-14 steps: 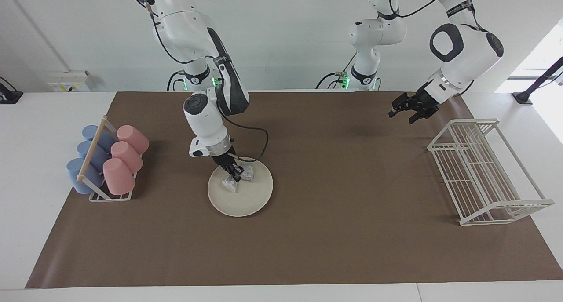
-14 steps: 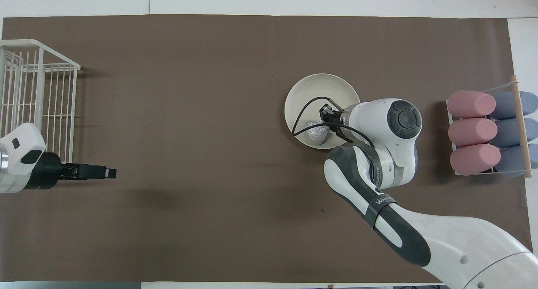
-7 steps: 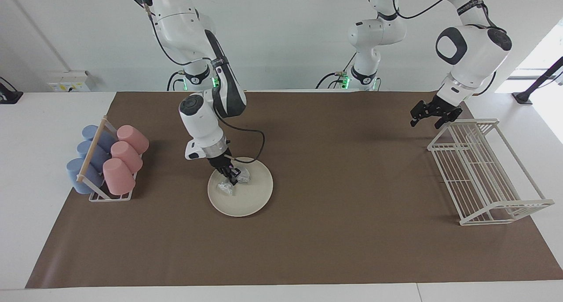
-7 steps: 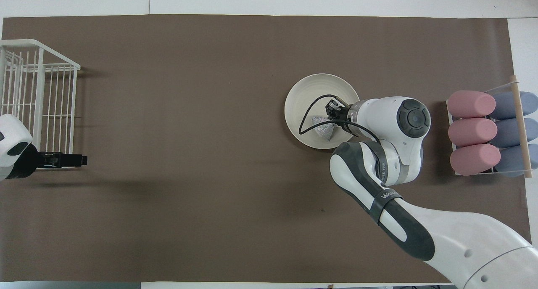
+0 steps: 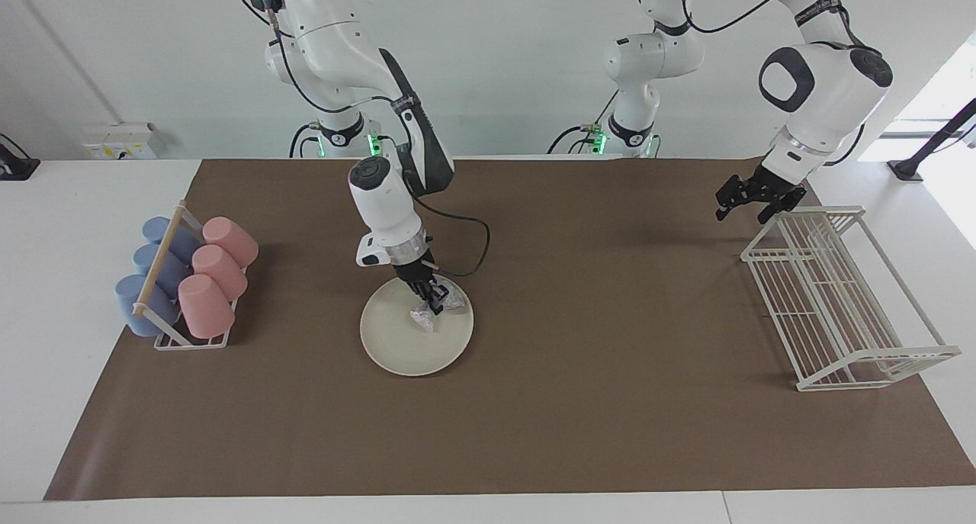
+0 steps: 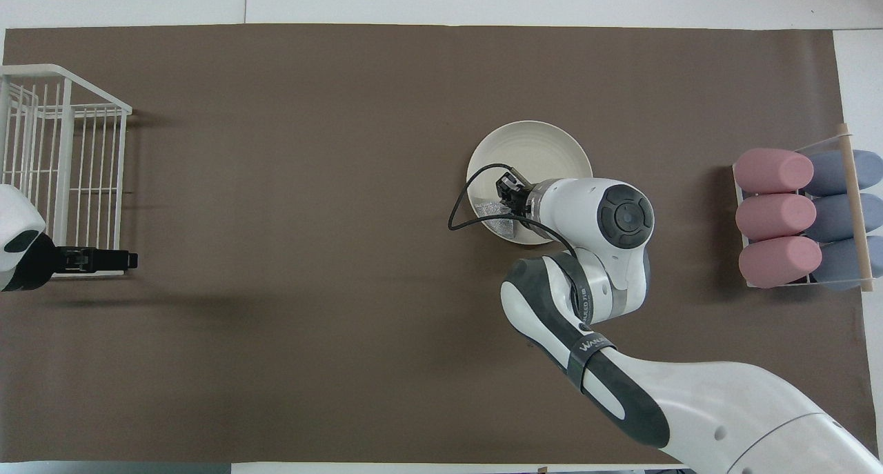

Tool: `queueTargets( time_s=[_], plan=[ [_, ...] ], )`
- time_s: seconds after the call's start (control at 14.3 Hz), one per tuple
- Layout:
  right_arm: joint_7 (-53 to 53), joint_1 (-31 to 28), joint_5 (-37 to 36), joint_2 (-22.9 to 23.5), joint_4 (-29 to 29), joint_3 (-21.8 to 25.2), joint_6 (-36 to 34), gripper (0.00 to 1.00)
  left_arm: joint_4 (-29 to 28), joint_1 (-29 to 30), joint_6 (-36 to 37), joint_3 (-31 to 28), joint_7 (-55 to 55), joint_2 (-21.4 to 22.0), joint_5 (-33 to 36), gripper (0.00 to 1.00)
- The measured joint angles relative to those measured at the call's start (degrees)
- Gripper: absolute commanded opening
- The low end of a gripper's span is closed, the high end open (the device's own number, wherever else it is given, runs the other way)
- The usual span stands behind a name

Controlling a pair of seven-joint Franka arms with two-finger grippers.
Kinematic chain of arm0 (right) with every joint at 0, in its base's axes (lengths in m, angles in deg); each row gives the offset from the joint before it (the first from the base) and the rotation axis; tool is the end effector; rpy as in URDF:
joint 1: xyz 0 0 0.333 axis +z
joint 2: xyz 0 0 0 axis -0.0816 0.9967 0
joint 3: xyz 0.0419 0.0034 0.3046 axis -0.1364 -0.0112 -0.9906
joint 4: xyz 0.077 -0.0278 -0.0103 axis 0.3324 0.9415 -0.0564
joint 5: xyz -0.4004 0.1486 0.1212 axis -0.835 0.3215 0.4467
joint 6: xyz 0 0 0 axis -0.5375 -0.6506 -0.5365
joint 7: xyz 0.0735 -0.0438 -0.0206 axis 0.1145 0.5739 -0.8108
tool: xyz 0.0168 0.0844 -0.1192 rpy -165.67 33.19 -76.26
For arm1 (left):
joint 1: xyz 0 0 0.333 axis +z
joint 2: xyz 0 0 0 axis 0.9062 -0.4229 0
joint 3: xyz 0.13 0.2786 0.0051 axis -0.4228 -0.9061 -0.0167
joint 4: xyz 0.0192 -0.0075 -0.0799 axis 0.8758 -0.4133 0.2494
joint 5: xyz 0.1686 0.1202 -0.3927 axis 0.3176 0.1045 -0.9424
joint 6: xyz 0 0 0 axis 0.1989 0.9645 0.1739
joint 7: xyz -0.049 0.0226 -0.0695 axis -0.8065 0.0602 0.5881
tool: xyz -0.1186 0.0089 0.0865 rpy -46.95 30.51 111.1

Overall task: Wipe plate with sponge
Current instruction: 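Rub the scrubber around the cream plate surface with the right gripper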

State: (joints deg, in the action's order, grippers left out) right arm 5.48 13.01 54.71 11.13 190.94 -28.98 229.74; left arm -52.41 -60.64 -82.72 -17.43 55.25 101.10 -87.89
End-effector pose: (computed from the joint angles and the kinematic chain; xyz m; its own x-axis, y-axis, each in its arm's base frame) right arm 0.6030 0.2431 0.2034 0.7474 -0.6641 0.0159 -0.6263 -0.7124 -0.3166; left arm 0.5289 0.0554 0.3742 0.9946 -0.0886 0.0534 -0.0948 -0.9871 0.1287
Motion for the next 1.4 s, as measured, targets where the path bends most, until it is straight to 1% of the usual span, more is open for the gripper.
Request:
queueTargets(
  time_s=[0.28,0.42,0.63,0.77,0.91,1.05,1.19,1.4],
  plan=[
    [-13.9,-5.8,0.1,0.1,-0.1,0.1,0.0,0.0,0.0,0.0,0.0,0.0,0.0,-0.1,0.0,1.0],
    [-16.9,-6.9,0.1,0.3,-0.3,0.1,0.0,0.0,0.0,0.0,-0.1,0.1,0.0,-0.1,0.0,1.0],
    [-15.7,-5.9,0.1,0.3,-0.3,0.0,0.0,0.0,0.0,0.0,-0.1,0.1,0.0,-0.1,0.0,1.0],
    [-10.5,-3.8,0.1,0.3,-0.4,0.0,0.0,0.0,0.0,0.0,-0.1,0.1,0.0,-0.1,0.0,1.0],
    [-4.9,-0.4,0.1,0.3,-0.4,-0.1,0.0,0.0,0.0,0.0,-0.1,0.2,0.0,-0.1,0.0,1.0],
    [-2.9,1.0,0.1,0.3,-0.3,-0.1,0.1,0.0,0.0,0.0,-0.1,0.2,0.0,-0.1,0.0,1.0],
    [-5.0,-0.2,0.1,0.3,-0.4,0.0,0.1,0.0,0.0,0.0,-0.1,0.3,0.0,-0.1,0.0,1.0],
    [-12.6,-3.8,0.1,0.3,-0.4,0.0,0.1,0.0,0.0,-0.1,-0.1,0.6,-0.1,-0.1,0.0,1.0]
  ],
)
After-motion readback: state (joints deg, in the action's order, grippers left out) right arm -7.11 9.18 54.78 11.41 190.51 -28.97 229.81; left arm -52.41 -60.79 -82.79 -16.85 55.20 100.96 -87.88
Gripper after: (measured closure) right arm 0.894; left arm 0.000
